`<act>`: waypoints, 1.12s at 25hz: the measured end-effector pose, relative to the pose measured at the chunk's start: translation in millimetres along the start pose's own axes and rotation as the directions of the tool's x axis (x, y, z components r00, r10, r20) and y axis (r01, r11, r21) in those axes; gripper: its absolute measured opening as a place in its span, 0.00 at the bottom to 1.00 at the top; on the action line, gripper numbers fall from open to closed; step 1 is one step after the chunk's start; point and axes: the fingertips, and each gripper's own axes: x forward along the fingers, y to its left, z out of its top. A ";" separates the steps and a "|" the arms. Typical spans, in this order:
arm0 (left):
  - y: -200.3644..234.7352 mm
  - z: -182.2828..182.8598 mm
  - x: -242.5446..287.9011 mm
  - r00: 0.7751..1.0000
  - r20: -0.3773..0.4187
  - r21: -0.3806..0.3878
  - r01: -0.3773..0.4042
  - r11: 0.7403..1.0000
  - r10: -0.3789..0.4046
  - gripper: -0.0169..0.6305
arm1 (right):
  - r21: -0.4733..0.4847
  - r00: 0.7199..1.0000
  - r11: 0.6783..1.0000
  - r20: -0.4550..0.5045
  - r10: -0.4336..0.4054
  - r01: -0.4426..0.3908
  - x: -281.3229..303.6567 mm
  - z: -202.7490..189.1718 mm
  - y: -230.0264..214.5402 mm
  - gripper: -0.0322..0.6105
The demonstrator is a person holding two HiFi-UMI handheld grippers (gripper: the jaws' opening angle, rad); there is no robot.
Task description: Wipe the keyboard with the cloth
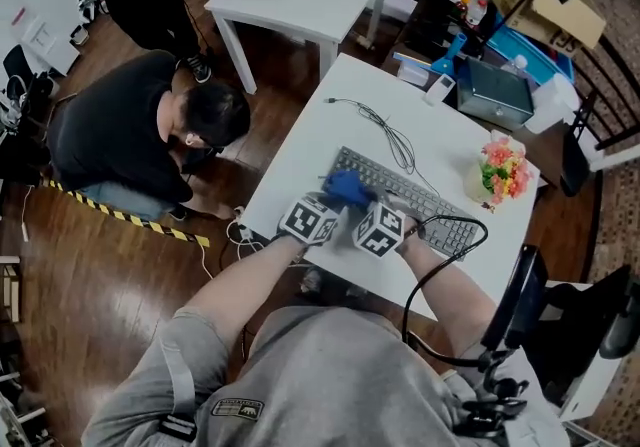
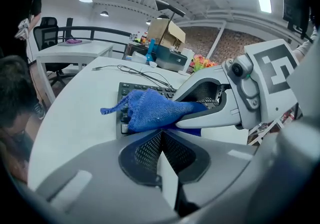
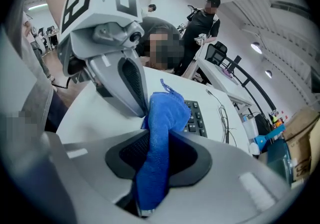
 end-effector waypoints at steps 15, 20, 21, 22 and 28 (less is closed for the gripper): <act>52.2 36.2 -11.6 0.996 0.075 -0.110 -0.048 0.993 0.056 0.02 | 0.109 0.996 0.991 -0.035 -0.079 0.083 30.7 27.0 -83.9 0.23; 52.7 10.4 -16.3 0.997 0.047 -0.124 -0.055 0.991 0.061 0.02 | 0.063 0.999 0.997 -0.013 -0.046 0.047 25.7 33.8 -47.9 0.23; 51.5 6.9 -17.3 0.997 0.043 -0.121 -0.055 0.991 0.060 0.02 | 0.052 0.999 0.998 -0.008 -0.039 0.040 24.7 35.1 -39.4 0.23; 49.8 4.0 -18.6 0.997 0.040 -0.118 -0.054 0.992 0.059 0.02 | 0.042 0.999 0.999 -0.004 -0.033 0.033 23.7 36.1 -31.1 0.23; 37.5 -12.5 -23.6 0.998 0.023 -0.093 -0.049 0.994 0.052 0.02 | 0.011 1.000 1.000 0.002 -0.007 0.007 20.7 37.8 7.5 0.23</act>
